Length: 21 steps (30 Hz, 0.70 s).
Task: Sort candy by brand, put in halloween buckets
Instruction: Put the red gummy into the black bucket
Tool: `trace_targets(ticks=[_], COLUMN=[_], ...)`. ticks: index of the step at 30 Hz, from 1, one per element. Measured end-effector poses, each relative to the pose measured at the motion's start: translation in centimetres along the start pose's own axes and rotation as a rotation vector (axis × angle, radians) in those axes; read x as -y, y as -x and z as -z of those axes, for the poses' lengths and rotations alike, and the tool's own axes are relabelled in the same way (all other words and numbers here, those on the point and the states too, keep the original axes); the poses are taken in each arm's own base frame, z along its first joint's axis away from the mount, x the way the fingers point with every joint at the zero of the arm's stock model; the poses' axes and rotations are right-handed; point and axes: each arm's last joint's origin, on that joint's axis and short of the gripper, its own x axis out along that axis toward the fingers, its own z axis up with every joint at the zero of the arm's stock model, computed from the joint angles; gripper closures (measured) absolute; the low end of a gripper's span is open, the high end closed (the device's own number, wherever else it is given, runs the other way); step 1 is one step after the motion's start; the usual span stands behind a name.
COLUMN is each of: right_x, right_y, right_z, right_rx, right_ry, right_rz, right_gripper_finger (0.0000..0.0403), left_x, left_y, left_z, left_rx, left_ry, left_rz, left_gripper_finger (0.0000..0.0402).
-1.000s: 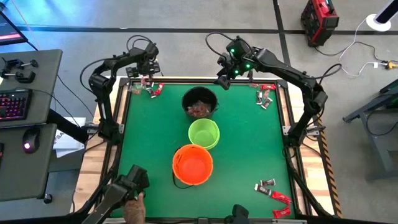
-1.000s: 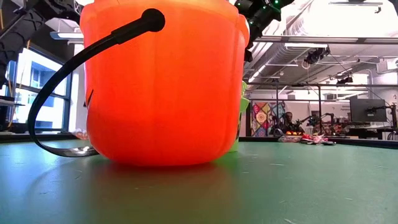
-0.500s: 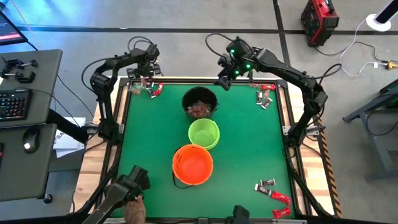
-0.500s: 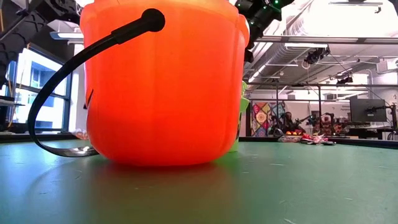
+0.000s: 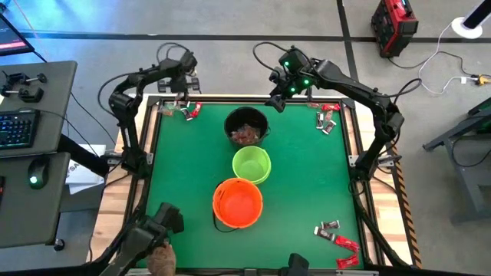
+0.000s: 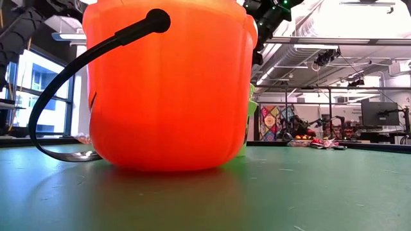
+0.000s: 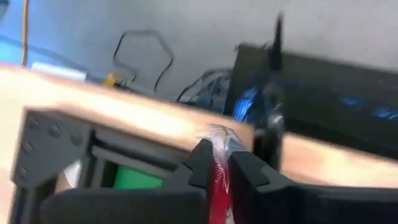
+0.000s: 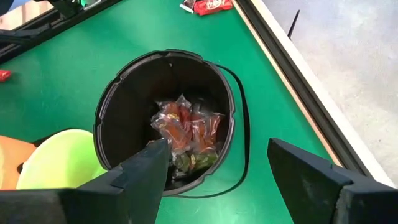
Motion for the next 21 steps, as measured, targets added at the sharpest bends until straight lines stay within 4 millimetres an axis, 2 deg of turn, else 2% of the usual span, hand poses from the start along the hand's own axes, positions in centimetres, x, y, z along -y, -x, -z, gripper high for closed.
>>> trace_targets(ticks=[3, 6, 10, 14, 17, 21], right_x=[0.0, 0.1, 0.5, 1.0, 1.5, 2.3], right_y=[0.0, 0.1, 1.6, 4.0, 5.7, 7.4], right_z=[-0.1, -0.1, -0.2, -0.5, -0.5, -0.3], right_rx=[0.005, 0.010, 0.060, 0.144, 0.191, 0.231], right_ry=[0.009, 0.015, 0.008, 0.013, 0.008, -0.021], right_rz=[0.001, 0.004, 0.022, 0.092, 0.168, 0.214], right_gripper_finger=[0.0135, 0.0135, 0.0135, 0.0135, 0.0135, 0.0135], left_x=[-0.9, -1.9, -1.2, 0.7, 2.7, 4.8], left_y=[2.2, 5.3, 10.5, 16.7, 20.8, 24.8], left_z=[-1.2, -1.9, -0.8, 3.1, 7.3, 13.4], left_rx=[0.097, 0.199, 0.308, 0.386, 0.401, 0.368], left_ry=[0.037, 0.069, -0.098, -0.337, -0.508, -0.790], left_rz=[0.050, 0.106, 0.262, 0.475, 0.672, 0.931], left_gripper_finger=[0.0390, 0.0388, 0.0395, 0.0398, 0.0398, 0.0389])
